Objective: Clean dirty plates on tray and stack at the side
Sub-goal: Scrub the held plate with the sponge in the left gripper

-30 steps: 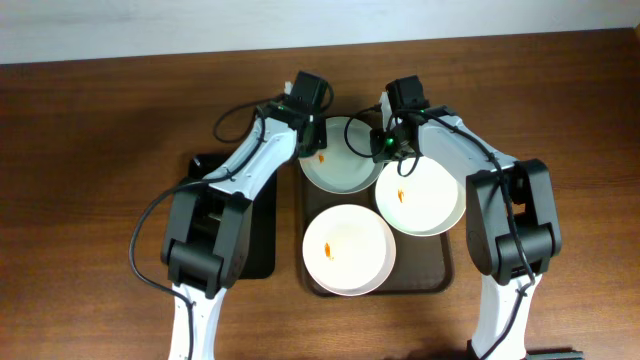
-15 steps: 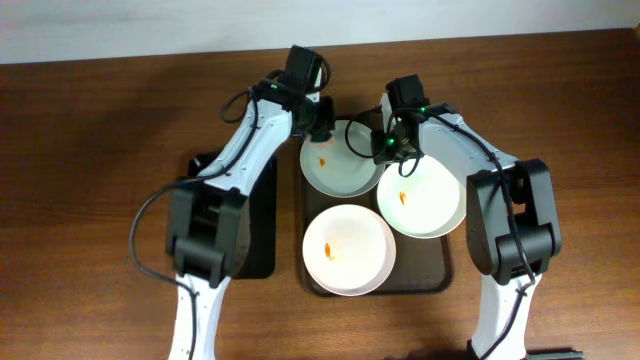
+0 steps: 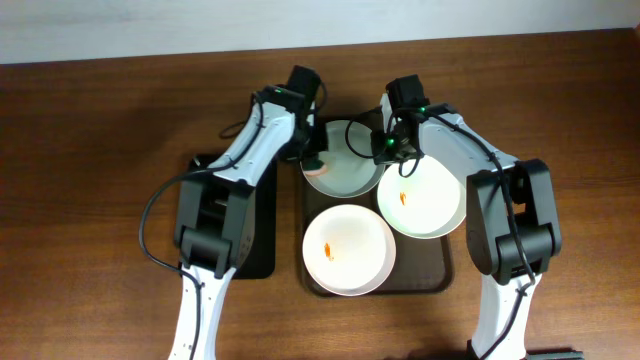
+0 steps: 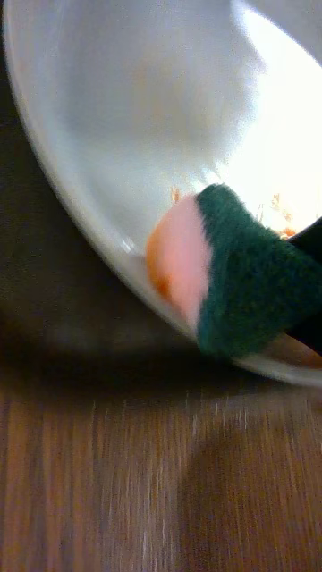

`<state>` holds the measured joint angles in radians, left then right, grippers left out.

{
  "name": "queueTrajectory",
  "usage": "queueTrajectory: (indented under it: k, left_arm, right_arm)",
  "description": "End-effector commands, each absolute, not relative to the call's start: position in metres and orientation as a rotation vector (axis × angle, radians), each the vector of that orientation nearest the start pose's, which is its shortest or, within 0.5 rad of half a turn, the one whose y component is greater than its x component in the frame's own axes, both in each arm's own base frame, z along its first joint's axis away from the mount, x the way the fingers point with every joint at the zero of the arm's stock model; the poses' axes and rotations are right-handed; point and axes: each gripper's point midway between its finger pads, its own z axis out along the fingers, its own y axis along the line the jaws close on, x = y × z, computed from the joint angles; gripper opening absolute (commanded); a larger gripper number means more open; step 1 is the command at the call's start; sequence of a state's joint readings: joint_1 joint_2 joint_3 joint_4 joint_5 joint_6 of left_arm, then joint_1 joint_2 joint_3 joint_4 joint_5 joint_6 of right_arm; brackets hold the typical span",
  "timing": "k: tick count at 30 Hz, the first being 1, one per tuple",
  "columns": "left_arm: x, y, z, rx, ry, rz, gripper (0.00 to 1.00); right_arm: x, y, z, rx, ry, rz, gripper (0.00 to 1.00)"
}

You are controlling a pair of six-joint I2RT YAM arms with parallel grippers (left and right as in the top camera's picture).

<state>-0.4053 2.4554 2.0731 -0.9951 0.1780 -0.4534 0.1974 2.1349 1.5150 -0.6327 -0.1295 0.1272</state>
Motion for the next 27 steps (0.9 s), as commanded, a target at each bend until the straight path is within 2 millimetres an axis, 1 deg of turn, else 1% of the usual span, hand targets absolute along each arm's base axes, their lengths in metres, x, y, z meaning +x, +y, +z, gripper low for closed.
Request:
queueTrajectory:
  k: [1, 2, 3, 5, 6, 8, 10, 11, 12, 14, 15, 16, 17, 18, 19, 20, 21, 22, 23, 25, 26, 27]
  left_arm:
    - [0.475, -0.168, -0.036, -0.139, 3.023, 0.058, 0.0]
    - [0.48, -0.166, -0.03, -0.125, 2.986, 0.123, 0.0]
    - [0.483, -0.169, -0.025, -0.109, 2.964, 0.151, 0.0]
    - [0.486, -0.179, -0.005, -0.088, 2.95, 0.138, 0.0]
    - [0.488, -0.179, 0.014, -0.09, 2.943, 0.133, 0.0]
    - [0.487, -0.17, 0.044, -0.112, 2.947, 0.137, 0.0]
    - [0.48, -0.159, 0.065, -0.132, 2.969, 0.155, 0.0]
    - [0.474, -0.15, 0.076, -0.148, 2.98, 0.165, 0.0]
    - [0.469, -0.139, 0.092, -0.137, 2.988, 0.171, 0.0]
    - [0.466, -0.134, 0.117, -0.074, 2.966, 0.134, 0.0]
    - [0.464, -0.135, 0.123, -0.073, 2.964, 0.12, 0.0]
    - [0.463, -0.139, 0.124, -0.06, 2.968, 0.089, 0.0]
    - [0.464, -0.151, 0.124, -0.048, 2.966, 0.004, 0.0]
    - [0.467, -0.163, 0.123, -0.032, 2.958, -0.06, 0.0]
    - [0.471, -0.176, 0.122, -0.008, 2.936, -0.11, 0.0]
    - [0.474, -0.188, 0.119, 0.016, 2.912, -0.139, 0.0]
    - [0.477, -0.204, 0.113, 0.052, 2.888, -0.167, 0.0]
    - [0.475, -0.22, 0.102, 0.094, 2.876, -0.182, 0.0]
    - [0.472, -0.235, 0.093, 0.13, 2.87, -0.21, 0.0]
    - [0.47, -0.25, 0.081, 0.166, 2.858, -0.251, 0.0]
    - [0.469, -0.271, 0.068, 0.209, 2.833, -0.322, 0.0]
    - [0.468, -0.282, 0.061, 0.229, 2.816, -0.373, 0.0]
  right_arm:
    - [0.454, 0.11, 0.008, -0.149, 2.855, 0.203, 0.04]
    - [0.453, 0.11, 0.008, -0.148, 2.859, 0.202, 0.04]
    - [0.452, 0.109, 0.007, -0.148, 2.863, 0.201, 0.04]
    - [0.451, 0.108, 0.007, -0.146, 2.871, 0.195, 0.04]
    - [0.45, 0.108, 0.007, -0.146, 2.875, 0.194, 0.04]
    - [0.45, 0.107, 0.006, -0.145, 2.877, 0.19, 0.04]
    - [0.45, 0.104, 0.006, -0.143, 2.877, 0.165, 0.04]
    - [0.45, 0.103, 0.007, -0.145, 2.879, 0.154, 0.04]
    - [0.45, 0.103, 0.008, -0.153, 2.883, 0.152, 0.04]
    - [0.45, 0.103, 0.01, -0.153, 2.886, 0.152, 0.04]
    - [0.45, 0.103, 0.01, -0.152, 2.883, 0.151, 0.04]
    - [0.451, 0.1, 0.01, -0.143, 2.885, 0.146, 0.04]
    - [0.452, 0.089, 0.01, -0.089, 2.885, 0.079, 0.04]
    - [0.455, 0.07, 0.01, 0.005, 2.874, -0.043, 0.04]
    - [0.456, 0.059, 0.011, 0.055, 2.863, -0.123, 0.04]
    - [0.456, 0.057, 0.011, 0.058, 2.863, -0.127, 0.04]
    - [0.454, 0.062, 0.01, 0.019, 2.876, -0.091, 0.06]
    - [0.452, 0.066, 0.009, -0.008, 2.89, -0.063, 0.2]
    - [0.45, 0.064, 0.009, -0.007, 2.897, -0.076, 0.21]
    - [0.449, 0.059, 0.009, 0.007, 2.9, -0.092, 0.2]
    - [0.45, 0.054, 0.008, 0.088, 2.901, -0.068, 0.11]
    - [0.45, 0.055, 0.008, 0.094, 2.904, -0.029, 0.05]
